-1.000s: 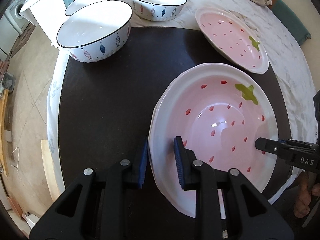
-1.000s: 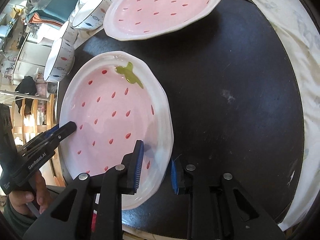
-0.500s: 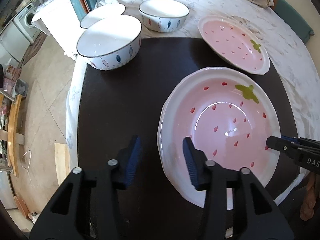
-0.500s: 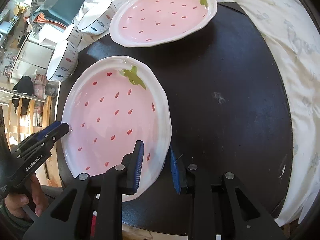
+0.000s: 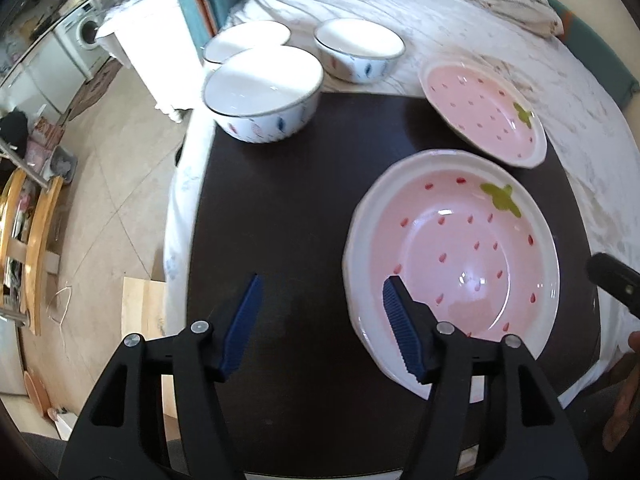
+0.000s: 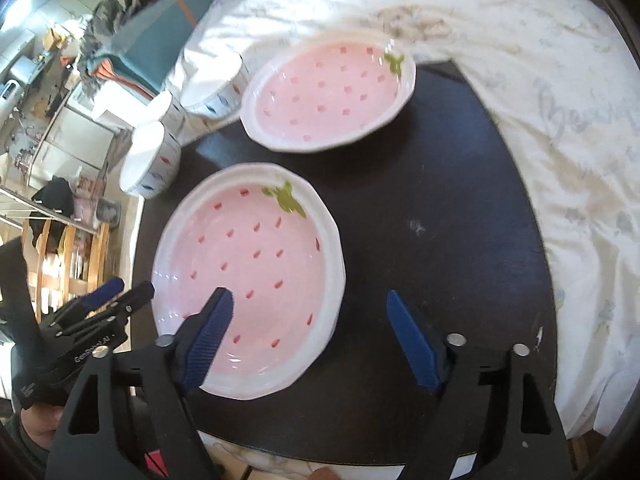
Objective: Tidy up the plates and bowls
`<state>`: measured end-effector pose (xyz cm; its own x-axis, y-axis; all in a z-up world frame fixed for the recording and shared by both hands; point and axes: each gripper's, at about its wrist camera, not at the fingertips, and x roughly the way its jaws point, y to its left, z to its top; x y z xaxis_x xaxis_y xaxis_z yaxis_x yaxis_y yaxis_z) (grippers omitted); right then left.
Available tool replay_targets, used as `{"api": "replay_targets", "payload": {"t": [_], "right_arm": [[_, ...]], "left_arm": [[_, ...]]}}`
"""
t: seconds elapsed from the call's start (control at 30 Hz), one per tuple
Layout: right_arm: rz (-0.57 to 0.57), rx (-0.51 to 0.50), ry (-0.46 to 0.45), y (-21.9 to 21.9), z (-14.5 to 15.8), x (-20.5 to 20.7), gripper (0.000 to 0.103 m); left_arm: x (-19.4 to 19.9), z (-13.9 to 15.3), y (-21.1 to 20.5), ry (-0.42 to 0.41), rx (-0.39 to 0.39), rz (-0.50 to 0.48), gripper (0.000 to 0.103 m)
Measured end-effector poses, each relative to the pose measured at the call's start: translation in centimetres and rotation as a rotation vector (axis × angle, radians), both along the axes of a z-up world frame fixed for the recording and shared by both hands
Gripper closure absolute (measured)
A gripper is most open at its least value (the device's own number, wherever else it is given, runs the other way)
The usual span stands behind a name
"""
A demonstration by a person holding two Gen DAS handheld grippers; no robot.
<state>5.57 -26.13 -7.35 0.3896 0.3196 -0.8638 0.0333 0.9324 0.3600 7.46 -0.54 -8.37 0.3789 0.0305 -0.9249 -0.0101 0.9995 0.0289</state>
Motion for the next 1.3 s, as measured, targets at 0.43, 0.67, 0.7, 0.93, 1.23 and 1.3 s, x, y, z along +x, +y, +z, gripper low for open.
{"api": "replay_targets", "payload": {"t": [0.43, 0.67, 0.7, 0.93, 1.23, 1.3], "right_arm": [[-0.051, -0.047, -0.152, -0.8, 4.3, 1.2, 0.000], [-0.033, -0.068, -0.188, -1.9, 6.4, 3.6, 0.000], [-0.032, -0.081, -0.201, -2.1, 6.8, 4.0, 0.000], [-0.080, -0.120, -0.231, -5.0, 7.3, 7.4, 0.000], [-0.113, -0.104, -0.157, -9.0, 3.5, 12.2, 0.001], [-0.120, -0.085, -0.130, -9.7, 2.3, 13.2, 0.004]], "left_arm": [[1.4, 4.2, -0.7, -0.089, -0.022, 0.048, 0.044], [4.1, 5.6, -2.6, -0.098, -0.028, 0.057, 0.044], [4.6, 5.8, -3.0, -0.103, -0.015, 0.050, 0.044], [8.2, 6.3, -5.0, -0.113, 0.008, 0.037, 0.044], [13.0, 4.4, -6.8, -0.072, 0.031, 0.056, 0.044], [14.2, 3.5, -7.1, -0.044, 0.005, 0.059, 0.044]]}}
